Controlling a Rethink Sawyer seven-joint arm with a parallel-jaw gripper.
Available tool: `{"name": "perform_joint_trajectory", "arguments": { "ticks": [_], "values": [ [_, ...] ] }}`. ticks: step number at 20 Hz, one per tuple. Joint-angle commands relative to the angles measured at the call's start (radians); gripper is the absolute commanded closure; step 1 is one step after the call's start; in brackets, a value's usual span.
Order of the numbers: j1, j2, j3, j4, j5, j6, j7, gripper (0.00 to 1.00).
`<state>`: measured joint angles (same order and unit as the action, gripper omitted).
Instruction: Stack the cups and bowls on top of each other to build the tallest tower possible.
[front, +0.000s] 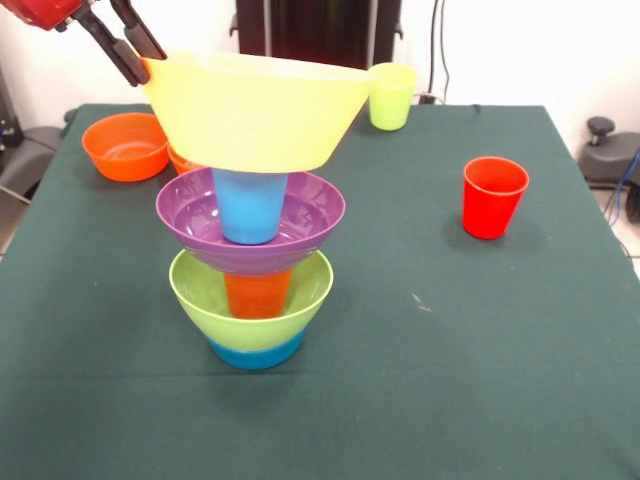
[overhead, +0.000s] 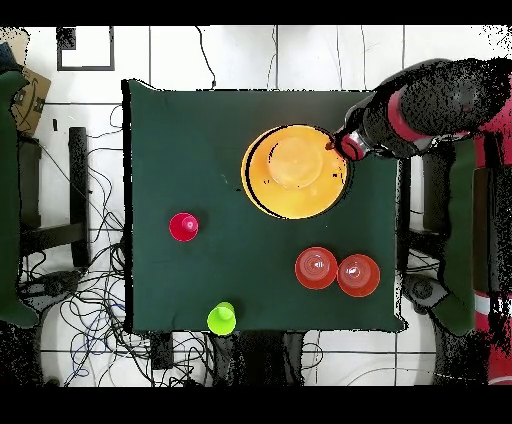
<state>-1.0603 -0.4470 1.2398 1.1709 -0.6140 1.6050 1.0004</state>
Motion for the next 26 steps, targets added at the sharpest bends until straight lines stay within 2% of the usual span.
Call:
{"name": "perform_joint_trajectory", "arguments": {
  "ticks": [1,8,26],
  "values": [
    [0.029,-0.024,-0.115,0.061,-0.090,-0.005,-0.293,1.00],
    [0.017,-0.047,-0.143,0.154,-0.100,-0.047,-0.189,1.00],
    [0.017,-0.055,-0.141,0.136,-0.096,-0.061,-0.224,1.00]
  ]
}}
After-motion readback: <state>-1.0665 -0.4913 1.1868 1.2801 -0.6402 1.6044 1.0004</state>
